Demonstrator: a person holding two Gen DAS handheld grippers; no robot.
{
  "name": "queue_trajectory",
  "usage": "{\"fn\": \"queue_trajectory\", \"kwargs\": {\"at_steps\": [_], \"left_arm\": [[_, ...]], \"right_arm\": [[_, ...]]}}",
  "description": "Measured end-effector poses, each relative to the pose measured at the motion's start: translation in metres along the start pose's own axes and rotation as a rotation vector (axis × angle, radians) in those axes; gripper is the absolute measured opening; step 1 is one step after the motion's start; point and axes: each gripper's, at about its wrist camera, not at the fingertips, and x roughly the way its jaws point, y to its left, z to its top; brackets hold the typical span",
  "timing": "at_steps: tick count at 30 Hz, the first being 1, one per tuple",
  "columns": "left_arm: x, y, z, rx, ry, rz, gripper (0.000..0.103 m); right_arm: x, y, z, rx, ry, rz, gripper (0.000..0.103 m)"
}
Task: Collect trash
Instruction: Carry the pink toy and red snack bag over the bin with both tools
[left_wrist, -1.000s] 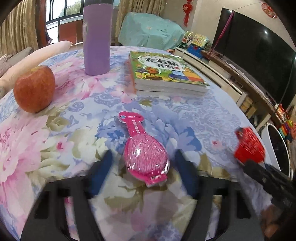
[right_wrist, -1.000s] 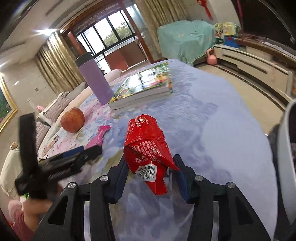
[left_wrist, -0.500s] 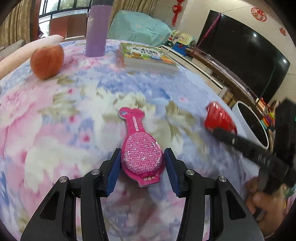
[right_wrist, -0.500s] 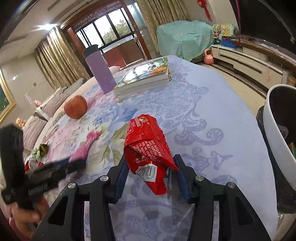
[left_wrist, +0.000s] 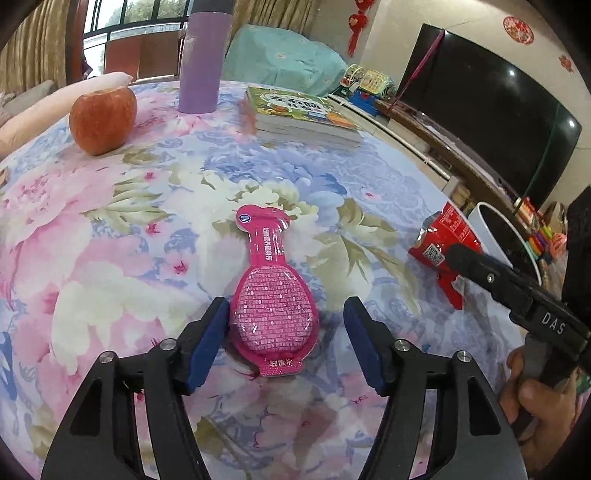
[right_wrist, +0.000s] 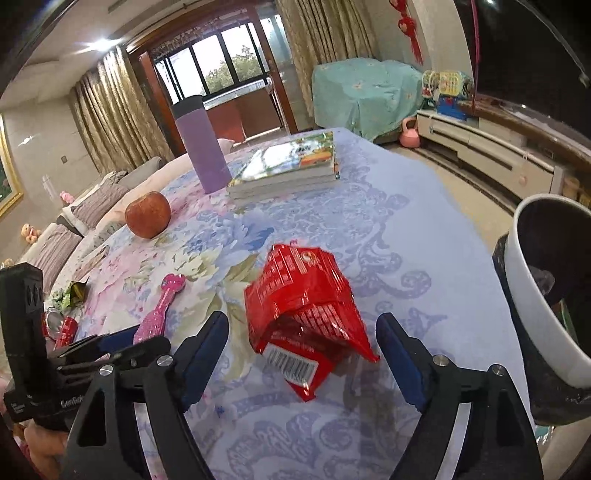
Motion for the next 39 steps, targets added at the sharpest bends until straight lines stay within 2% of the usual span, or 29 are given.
{"fn": "queue_trajectory", "kwargs": {"at_steps": [5, 7, 8, 9, 11, 13, 14, 22, 27, 39], "left_arm": [[0.002, -0.004, 0.000, 0.017, 0.004, 0.029, 0.065], [0.002, -0.005, 0.000, 0.021, 0.005, 0.038, 0.062], [0.002, -0.005, 0.000, 0.023, 0.005, 0.044, 0.060], [0.002, -0.005, -0.001, 0.022, 0.005, 0.049, 0.055], [0.001, -0.004, -0.001, 0.020, 0.003, 0.057, 0.046], [0.001, -0.005, -0.001, 0.022, 0.004, 0.057, 0.046], [-0.001, -0.005, -0.002, 0.025, 0.004, 0.059, 0.046], [-0.016, -0.021, -0.014, 0.045, 0.000, 0.056, 0.046], [-0.024, -0.043, -0.019, 0.095, -0.014, 0.047, 0.046], [-0.035, -0.082, -0.032, 0.166, -0.011, 0.016, 0.046]], "right_arm": [[0.007, -0.003, 0.001, 0.009, 0.014, 0.022, 0.083], [0.008, -0.005, 0.001, 0.019, 0.024, 0.028, 0.082], [0.009, -0.007, 0.001, 0.026, 0.028, 0.016, 0.077], [0.009, -0.007, 0.000, 0.029, 0.030, 0.010, 0.066], [0.011, -0.008, 0.000, 0.034, 0.046, 0.014, 0.065], [0.009, -0.006, -0.001, 0.026, 0.049, 0.018, 0.048], [0.008, -0.005, -0.003, 0.021, 0.058, 0.019, 0.045], [-0.030, -0.013, -0.017, 0.063, 0.018, 0.070, 0.044], [-0.052, -0.018, -0.020, 0.074, -0.012, 0.077, 0.044], [-0.074, -0.031, -0.038, 0.117, -0.019, 0.085, 0.044]]}}
